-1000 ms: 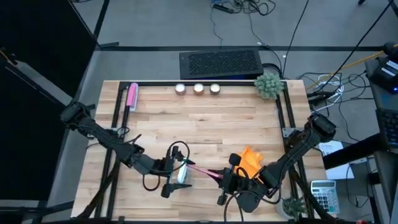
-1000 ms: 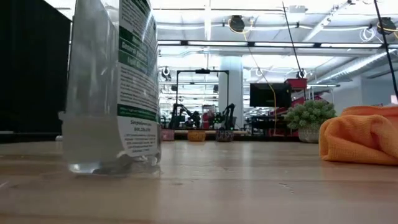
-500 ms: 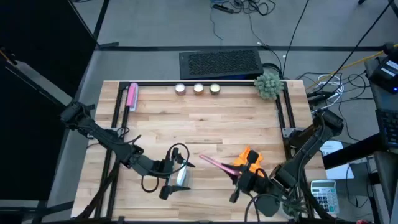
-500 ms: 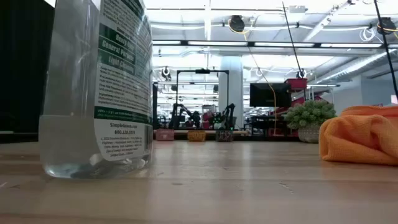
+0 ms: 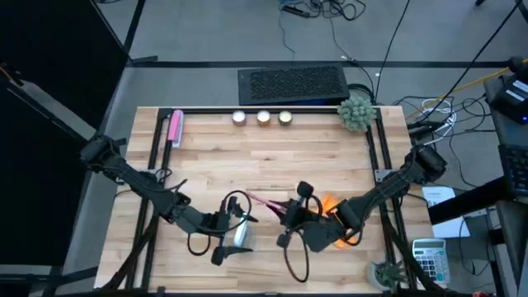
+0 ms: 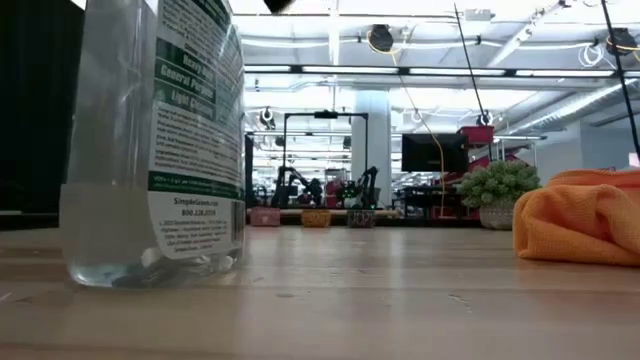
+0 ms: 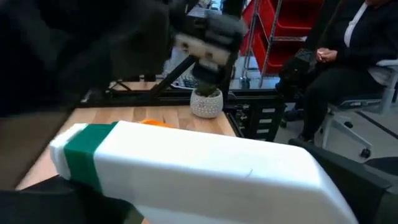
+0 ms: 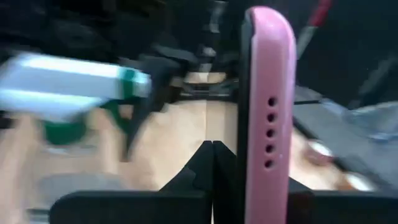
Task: Apply microfiber cloth
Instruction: Spray the front of the cellphone with a spray bottle
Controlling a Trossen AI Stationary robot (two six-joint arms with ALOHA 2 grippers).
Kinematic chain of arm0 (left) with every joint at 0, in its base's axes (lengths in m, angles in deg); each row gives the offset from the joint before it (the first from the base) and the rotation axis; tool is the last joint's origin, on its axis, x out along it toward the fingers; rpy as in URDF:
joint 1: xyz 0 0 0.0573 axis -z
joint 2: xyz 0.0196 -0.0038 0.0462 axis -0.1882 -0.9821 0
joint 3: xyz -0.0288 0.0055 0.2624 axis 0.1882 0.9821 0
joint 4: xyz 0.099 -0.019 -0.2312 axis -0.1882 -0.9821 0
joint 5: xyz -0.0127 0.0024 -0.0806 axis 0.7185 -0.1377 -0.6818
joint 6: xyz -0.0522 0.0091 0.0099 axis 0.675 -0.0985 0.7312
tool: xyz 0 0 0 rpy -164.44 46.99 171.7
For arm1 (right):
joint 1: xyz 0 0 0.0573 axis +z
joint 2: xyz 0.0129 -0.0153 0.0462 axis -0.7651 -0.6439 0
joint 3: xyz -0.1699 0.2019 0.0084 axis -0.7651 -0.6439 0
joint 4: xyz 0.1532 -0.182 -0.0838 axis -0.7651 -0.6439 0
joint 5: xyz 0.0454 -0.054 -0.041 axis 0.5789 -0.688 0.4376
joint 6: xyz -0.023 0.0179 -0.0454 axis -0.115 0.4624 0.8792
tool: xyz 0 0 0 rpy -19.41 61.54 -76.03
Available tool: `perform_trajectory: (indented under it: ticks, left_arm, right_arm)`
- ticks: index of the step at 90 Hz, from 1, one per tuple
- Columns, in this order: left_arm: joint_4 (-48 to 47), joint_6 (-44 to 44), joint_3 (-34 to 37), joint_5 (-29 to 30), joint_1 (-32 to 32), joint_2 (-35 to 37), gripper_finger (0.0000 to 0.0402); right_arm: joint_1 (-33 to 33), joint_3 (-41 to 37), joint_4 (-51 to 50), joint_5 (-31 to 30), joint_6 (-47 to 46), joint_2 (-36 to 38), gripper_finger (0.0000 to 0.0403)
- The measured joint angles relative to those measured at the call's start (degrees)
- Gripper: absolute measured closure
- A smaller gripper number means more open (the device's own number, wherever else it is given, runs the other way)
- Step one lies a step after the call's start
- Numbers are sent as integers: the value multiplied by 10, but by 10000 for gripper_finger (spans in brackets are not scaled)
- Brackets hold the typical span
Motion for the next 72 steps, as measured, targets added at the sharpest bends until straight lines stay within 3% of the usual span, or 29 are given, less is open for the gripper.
perform_trajectory:
  ticks: [26,44,72]
  left_arm:
    - [-15,5,0,11,0,0,149]
    - [-12,-1,0,19,0,0,164]
    - [-7,2,0,15,-1,2,77]
  right_arm:
    - [-10,0,1,16,-12,-4,394]
    - [-10,0,1,19,-8,-4,394]
    - [-10,0,1,18,13,-4,394]
